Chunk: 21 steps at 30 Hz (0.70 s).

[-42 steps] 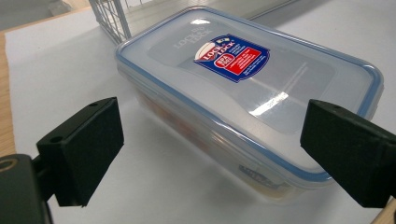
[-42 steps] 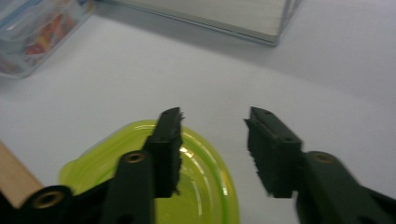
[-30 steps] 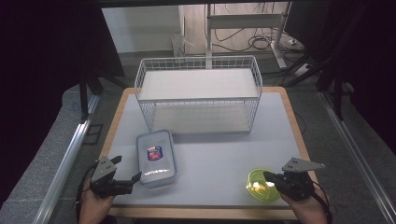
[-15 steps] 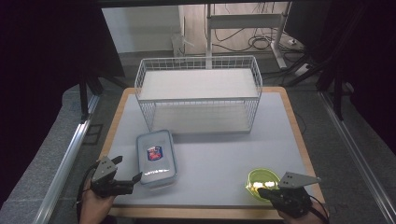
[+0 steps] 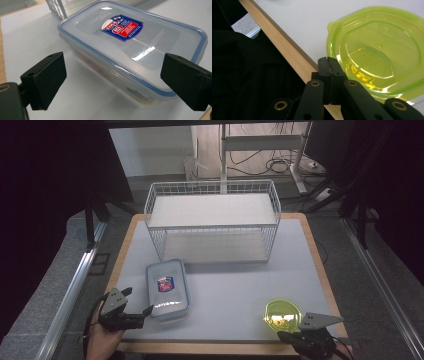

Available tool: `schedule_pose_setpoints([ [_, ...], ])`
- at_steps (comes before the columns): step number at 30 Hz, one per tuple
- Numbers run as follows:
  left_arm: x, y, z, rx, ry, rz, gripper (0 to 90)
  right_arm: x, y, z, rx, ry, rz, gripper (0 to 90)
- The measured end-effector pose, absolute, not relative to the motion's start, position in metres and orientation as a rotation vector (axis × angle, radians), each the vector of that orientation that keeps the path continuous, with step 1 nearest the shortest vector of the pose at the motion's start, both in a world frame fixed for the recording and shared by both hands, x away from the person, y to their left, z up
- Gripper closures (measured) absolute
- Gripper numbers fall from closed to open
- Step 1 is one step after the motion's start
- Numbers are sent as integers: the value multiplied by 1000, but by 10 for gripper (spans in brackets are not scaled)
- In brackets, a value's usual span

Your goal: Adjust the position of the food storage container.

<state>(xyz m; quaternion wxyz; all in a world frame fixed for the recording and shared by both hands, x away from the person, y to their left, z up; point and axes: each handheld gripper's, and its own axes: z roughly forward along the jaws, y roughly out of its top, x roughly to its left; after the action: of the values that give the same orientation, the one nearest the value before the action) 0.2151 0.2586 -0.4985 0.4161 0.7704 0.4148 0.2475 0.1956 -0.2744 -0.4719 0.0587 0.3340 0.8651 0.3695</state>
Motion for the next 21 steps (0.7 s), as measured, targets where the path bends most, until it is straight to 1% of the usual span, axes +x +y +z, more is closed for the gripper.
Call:
schedule_pose_setpoints([
  [12,216,258,-500,1941,1037,615,65,211,-279,-478,1052,2609,1101,899],
  [21,216,258,-500,1942,1033,612,65,224,-280,-489,1071,2607,1009,899],
])
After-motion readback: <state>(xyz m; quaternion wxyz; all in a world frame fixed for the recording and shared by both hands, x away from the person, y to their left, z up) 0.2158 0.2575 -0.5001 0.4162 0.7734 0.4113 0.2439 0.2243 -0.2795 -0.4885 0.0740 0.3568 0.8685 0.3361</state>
